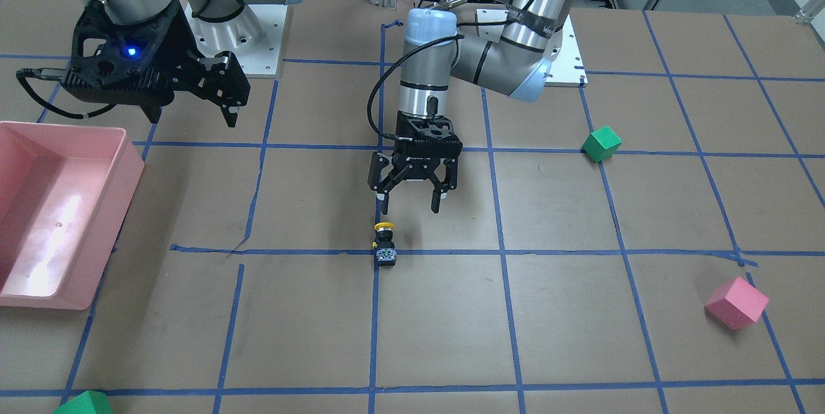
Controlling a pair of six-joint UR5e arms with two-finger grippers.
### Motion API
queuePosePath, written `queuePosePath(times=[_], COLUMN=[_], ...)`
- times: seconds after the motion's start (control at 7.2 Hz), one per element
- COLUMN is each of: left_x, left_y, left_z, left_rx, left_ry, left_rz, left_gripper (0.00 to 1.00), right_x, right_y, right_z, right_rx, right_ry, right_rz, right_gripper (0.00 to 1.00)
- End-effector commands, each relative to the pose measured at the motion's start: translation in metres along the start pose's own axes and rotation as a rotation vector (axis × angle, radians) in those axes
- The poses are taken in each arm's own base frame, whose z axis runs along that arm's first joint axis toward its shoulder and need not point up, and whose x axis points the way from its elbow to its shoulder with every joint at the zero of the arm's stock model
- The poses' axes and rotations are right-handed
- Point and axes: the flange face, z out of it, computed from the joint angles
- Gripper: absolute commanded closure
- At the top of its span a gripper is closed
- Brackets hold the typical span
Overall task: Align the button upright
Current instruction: 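Reach the left gripper to the lying switch and grasp its body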
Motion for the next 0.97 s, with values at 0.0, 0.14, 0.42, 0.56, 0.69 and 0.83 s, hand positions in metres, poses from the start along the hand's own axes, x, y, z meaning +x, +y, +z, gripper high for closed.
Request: queuePosePath(times=[0.0, 0.14, 0.42, 0.56, 0.69, 0.83], left_x=[0.014, 0.021, 0.018, 0.015, 0.012, 0.011], left_y=[0.019, 0.038, 0.053, 0.060, 0.064, 0.065], left_z=[0.032, 0.044, 0.059, 0.062, 0.060, 0.059], left_rx=[0.034, 0.027, 0.047, 0.036, 0.028, 0.026], left_ry=[0.027, 0.038, 0.035, 0.029, 0.025, 0.022], left_rz=[0.113, 0.186, 0.207, 0.234, 0.261, 0.284], left_gripper=[0.00, 0.00, 0.00, 0.13, 0.38, 0.64], right_x=[0.000, 0.000, 0.000, 0.000, 0.000, 0.000], right_y=[0.000, 0.000, 0.000, 0.000, 0.000, 0.000], right_z=[0.000, 0.000, 0.000, 0.000, 0.000, 0.000], right_rx=[0.000, 0.000, 0.000, 0.000, 0.000, 0.000], right_ry=[0.000, 0.000, 0.000, 0.000, 0.000, 0.000], right_rz=[0.000, 0.000, 0.000, 0.000, 0.001, 0.002], right_gripper=[0.00, 0.00, 0.00, 0.00, 0.00, 0.00])
